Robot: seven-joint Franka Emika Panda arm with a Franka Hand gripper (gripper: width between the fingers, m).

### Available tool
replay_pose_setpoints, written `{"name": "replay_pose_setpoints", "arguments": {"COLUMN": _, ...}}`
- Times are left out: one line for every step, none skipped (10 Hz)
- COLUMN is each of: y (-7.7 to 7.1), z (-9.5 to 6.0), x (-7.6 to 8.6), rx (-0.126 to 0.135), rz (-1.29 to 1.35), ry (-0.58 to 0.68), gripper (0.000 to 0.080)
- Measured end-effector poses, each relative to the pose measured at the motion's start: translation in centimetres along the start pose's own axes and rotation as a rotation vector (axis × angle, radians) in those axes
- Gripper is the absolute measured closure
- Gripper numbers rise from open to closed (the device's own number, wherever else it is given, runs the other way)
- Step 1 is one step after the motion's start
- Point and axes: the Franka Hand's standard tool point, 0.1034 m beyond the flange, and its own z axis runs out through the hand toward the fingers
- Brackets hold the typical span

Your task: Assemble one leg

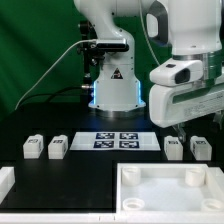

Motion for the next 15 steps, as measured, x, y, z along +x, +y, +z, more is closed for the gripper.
{"name": "replay_pose_setpoints", "arguments": {"y": -0.2, "z": 0.1, "x": 0.0, "rx": 0.005, "rz": 0.101, "ry": -0.001, "gripper": 0.0150}}
{"name": "replay_pose_setpoints", "arguments": {"y": -1.4, "z": 0.7, "x": -0.4, "rx": 0.028, "rz": 0.376, "ry": -0.009, "gripper": 0.0150}}
{"name": "replay_pose_setpoints", "arguments": {"y": -2.4, "z": 1.2, "x": -1.0, "rx": 0.034, "rz": 0.451, "ry": -0.024, "gripper": 0.0150}}
{"name": "replay_pose_setpoints", "arguments": {"y": -2.9, "z": 1.6, "x": -1.8, "rx": 0.030, "rz": 0.438, "ry": -0.041, "gripper": 0.0150}}
{"name": "replay_pose_setpoints", "arguments": {"y": -3.1, "z": 2.0, "x": -2.4, "rx": 0.027, "rz": 0.412, "ry": -0.064, "gripper": 0.0150}}
{"name": "replay_pose_setpoints", "arguments": {"y": -2.6, "z": 2.2, "x": -2.6, "rx": 0.027, "rz": 0.367, "ry": -0.043, "gripper": 0.0150}}
{"name": "replay_pose_setpoints", "arguments": {"y": -2.6, "z": 2.3, "x": -3.6, "rx": 0.031, "rz": 0.375, "ry": -0.160, "gripper": 0.0150}}
{"name": "replay_pose_setpoints", "arguments": {"y": -2.6, "z": 2.0, "x": -3.4, "rx": 0.047, "rz": 0.366, "ry": -0.256, "gripper": 0.0150}}
{"name": "replay_pose_setpoints", "arguments": {"y": -2.8, "z": 2.1, "x": -3.5, "rx": 0.058, "rz": 0.382, "ry": -0.343, "gripper": 0.0150}}
{"name": "replay_pose_setpoints", "arguments": {"y": -3.9, "z": 2.2, "x": -4.1, "rx": 0.074, "rz": 0.402, "ry": -0.514, "gripper": 0.0150}}
{"name": "replay_pose_setpoints", "arguments": {"y": -4.5, "z": 2.4, "x": -3.8, "rx": 0.095, "rz": 0.397, "ry": -0.617, "gripper": 0.0150}}
{"name": "replay_pose_setpoints", "arguments": {"y": -4.5, "z": 2.8, "x": -3.8, "rx": 0.110, "rz": 0.396, "ry": -0.689, "gripper": 0.0150}}
{"name": "replay_pose_setpoints", "arguments": {"y": -4.4, "z": 3.1, "x": -4.2, "rx": 0.125, "rz": 0.397, "ry": -0.776, "gripper": 0.0150}}
{"name": "replay_pose_setpoints", "arguments": {"y": -4.3, "z": 3.4, "x": -4.0, "rx": 0.133, "rz": 0.399, "ry": -0.804, "gripper": 0.0150}}
{"name": "replay_pose_setpoints", "arguments": {"y": -4.4, "z": 3.4, "x": -4.0, "rx": 0.132, "rz": 0.398, "ry": -0.801, "gripper": 0.0150}}
